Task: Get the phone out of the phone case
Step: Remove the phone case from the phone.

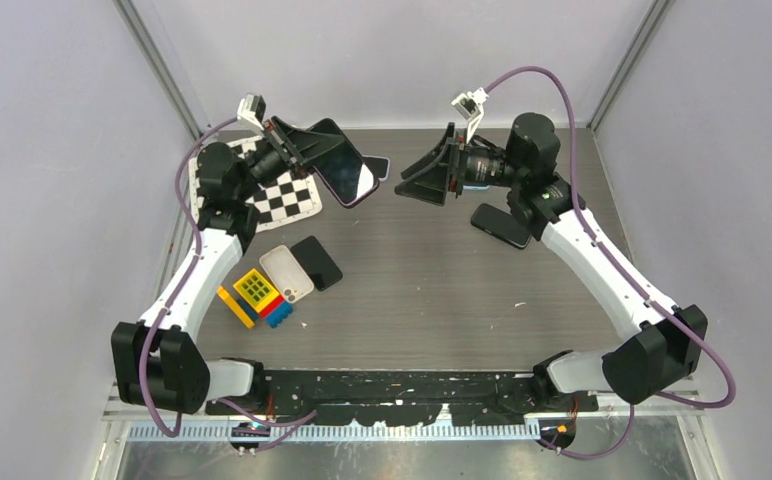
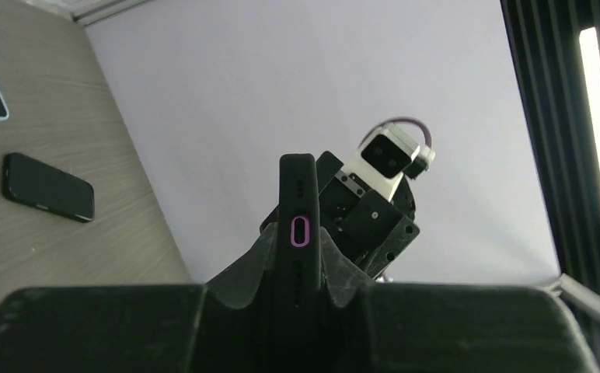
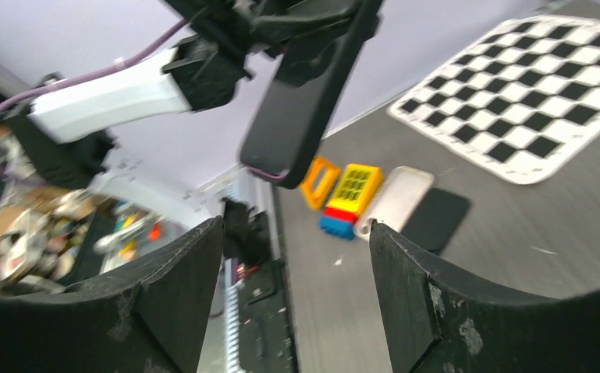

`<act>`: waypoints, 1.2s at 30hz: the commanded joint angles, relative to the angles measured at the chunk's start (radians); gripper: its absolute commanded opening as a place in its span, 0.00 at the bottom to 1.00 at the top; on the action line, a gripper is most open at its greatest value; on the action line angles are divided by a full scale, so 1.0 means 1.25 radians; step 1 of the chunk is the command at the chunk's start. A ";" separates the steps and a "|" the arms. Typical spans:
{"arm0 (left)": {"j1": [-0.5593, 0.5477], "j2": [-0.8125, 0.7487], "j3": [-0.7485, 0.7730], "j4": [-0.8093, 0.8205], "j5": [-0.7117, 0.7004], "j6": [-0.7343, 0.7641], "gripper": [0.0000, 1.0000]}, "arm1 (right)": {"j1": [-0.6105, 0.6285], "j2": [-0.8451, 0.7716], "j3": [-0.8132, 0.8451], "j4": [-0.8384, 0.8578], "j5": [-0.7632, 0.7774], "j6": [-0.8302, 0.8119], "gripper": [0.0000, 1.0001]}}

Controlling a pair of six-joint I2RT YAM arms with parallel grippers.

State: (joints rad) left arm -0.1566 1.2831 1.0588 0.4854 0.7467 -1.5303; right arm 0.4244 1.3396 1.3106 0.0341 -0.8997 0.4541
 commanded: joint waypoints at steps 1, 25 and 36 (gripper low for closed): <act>0.004 -0.024 0.036 0.208 0.082 0.079 0.00 | 0.004 0.015 -0.010 0.180 -0.197 0.184 0.74; 0.004 -0.115 0.020 0.090 0.080 0.213 0.00 | 0.084 0.095 0.071 0.102 -0.138 0.145 0.45; 0.003 -0.125 0.019 0.075 0.076 0.203 0.00 | 0.085 0.121 0.082 0.141 -0.150 0.192 0.19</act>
State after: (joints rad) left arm -0.1547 1.1732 1.0634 0.5331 0.8574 -1.2663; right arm 0.5282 1.4845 1.3682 0.1715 -1.0882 0.6807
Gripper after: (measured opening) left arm 0.153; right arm 0.229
